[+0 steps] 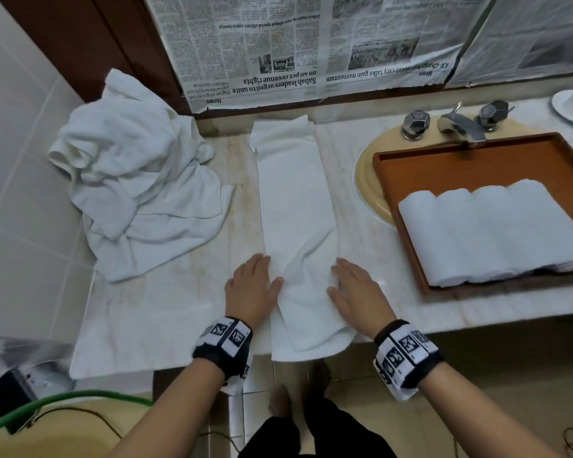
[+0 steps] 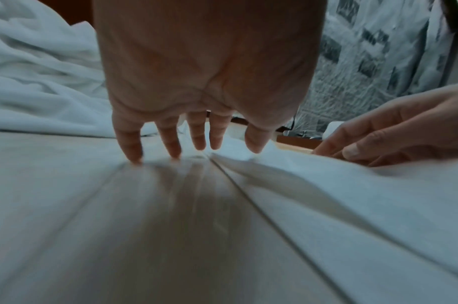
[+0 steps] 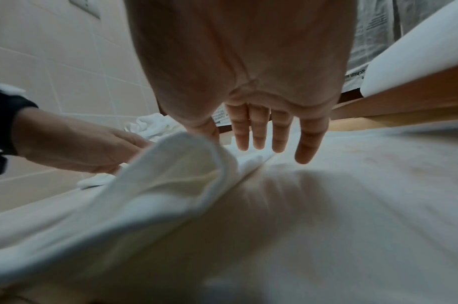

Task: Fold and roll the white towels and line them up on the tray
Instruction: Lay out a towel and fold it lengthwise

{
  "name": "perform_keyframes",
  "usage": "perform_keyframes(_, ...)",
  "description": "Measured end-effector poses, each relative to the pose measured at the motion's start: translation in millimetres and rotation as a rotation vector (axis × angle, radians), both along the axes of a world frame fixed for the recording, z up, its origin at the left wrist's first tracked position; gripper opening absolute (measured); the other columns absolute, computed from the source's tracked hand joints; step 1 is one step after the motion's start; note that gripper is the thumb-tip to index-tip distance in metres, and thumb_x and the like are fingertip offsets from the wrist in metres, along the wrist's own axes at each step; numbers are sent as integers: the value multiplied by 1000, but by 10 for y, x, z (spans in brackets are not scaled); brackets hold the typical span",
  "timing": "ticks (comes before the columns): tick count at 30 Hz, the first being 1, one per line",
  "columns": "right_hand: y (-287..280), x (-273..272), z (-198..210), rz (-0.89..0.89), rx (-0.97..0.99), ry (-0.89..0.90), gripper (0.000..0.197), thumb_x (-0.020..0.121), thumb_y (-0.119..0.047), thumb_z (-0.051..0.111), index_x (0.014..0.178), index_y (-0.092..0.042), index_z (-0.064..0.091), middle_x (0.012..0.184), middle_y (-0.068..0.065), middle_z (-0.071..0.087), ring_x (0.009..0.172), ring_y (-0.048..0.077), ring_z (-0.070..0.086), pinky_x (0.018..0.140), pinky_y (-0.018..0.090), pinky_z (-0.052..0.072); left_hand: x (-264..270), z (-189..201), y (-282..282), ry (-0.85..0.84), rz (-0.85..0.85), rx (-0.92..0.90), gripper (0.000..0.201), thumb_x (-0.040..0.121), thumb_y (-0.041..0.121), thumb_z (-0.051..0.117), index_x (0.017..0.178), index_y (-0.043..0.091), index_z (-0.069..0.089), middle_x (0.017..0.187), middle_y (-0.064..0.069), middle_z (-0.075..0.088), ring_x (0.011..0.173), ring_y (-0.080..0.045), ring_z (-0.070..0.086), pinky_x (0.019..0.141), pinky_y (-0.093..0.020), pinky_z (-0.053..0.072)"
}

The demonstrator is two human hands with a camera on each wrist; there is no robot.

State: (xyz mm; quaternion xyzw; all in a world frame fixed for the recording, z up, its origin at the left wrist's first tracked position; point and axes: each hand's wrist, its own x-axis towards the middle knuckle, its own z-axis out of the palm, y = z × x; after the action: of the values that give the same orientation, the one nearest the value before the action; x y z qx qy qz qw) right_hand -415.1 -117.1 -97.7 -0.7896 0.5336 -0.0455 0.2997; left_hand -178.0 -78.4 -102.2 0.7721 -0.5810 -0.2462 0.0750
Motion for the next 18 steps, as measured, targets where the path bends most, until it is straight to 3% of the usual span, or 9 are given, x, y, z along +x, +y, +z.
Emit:
perform_keyframes(3,275,-48,-38,-1,31,-50,48,101,-35,48,146,-18,43,156,-1,34,143,15,31,118,31,21,-76,-1,298,112,25,-99,50,97,49,51,139,21,48,129,0,52,117,-25,50,95,-42,45)
perform_keyframes(6,338,-2,-30,-49,0,-58,40,102,-28,47,140,-15,51,152,2,41,138,20,38,113,28,23,-191,-32,462,269,39,-91,51,92,46,60,135,22,48,96,8,56,97,-17,57,87,-40,49)
perform_keyframes(9,258,93,-18,-327,-10,-185,28,99,-24,54,119,-7,64,122,13,59,112,29,56,94,25,35,-237,-26,478,325,63,-95,51,90,32,63,136,20,45,89,9,58,89,-15,59,83,-37,50)
perform_keyframes(11,199,164,-19,-471,47,-167,27,97,-28,57,110,-6,64,106,13,61,99,27,59,87,28,41,-223,2,456,356,96,-90,46,90,25,61,134,18,47,86,6,61,86,-16,60,79,-35,50)
perform_keyframes(14,145,264,2,-529,101,-69,20,95,-24,57,94,-5,63,94,11,65,94,28,58,80,31,45,-154,48,443,421,139,-66,38,90,20,59,127,16,51,81,1,60,77,-14,57,63,-24,41)
perform_keyframes(18,111,306,131,-540,139,-3,19,92,-15,51,76,-7,57,71,3,56,77,27,55,67,34,44,-39,62,496,414,147,-56,32,87,20,62,117,15,54,73,3,55,68,-12,53,59,-21,38)
